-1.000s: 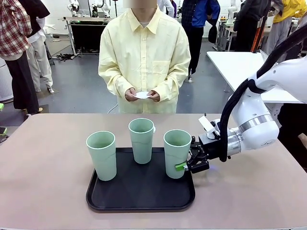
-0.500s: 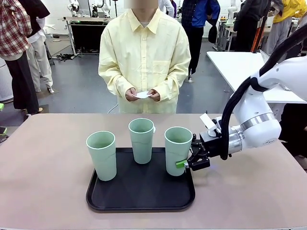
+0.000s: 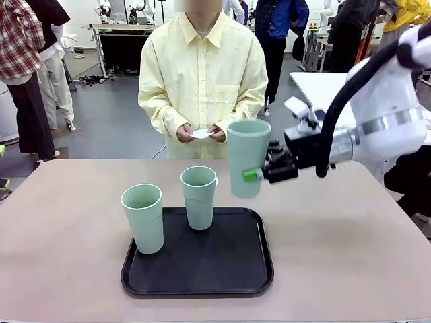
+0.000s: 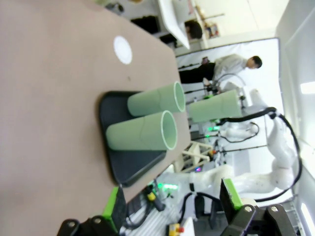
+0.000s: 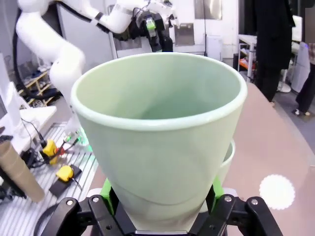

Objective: Place coasters on the table and set cups on them.
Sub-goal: Pick up one Reusable plastic cup and place it on a coaster set by the human.

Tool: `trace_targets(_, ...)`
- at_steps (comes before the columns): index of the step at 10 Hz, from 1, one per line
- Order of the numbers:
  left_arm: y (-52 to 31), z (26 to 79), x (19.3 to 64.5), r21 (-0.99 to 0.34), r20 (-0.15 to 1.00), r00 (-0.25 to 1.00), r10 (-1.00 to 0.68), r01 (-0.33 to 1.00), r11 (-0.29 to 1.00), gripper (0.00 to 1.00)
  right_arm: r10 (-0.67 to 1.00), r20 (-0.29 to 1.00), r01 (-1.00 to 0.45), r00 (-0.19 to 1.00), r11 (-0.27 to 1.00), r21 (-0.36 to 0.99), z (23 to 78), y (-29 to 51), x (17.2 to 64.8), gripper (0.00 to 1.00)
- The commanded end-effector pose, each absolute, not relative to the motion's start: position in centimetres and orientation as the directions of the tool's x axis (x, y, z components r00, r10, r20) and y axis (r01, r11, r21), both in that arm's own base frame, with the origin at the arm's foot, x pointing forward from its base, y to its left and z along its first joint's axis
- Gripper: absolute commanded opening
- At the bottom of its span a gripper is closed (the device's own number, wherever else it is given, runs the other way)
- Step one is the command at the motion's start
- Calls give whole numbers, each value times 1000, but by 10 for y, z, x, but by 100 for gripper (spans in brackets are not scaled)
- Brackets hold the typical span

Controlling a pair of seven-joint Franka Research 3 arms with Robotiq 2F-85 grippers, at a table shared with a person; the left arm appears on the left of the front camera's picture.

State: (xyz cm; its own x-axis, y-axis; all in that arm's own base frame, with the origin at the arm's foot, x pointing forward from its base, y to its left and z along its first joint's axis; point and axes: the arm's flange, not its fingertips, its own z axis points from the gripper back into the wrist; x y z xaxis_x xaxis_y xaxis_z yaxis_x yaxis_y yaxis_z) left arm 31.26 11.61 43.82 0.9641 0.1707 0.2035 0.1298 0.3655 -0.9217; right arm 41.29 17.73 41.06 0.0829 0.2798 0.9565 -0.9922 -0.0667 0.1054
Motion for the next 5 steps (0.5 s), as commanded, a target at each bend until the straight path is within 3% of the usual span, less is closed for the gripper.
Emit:
trace_targets(1, 117, 439, 313, -925, 212, 962, 173, 140, 354, 100, 322, 941, -991, 102, -44, 123, 425, 194, 419, 23)
trace_targets(5, 117, 439, 313, -925, 212, 962, 173, 140, 354, 100, 302, 949, -993, 89, -53, 109, 438, 192, 417, 23)
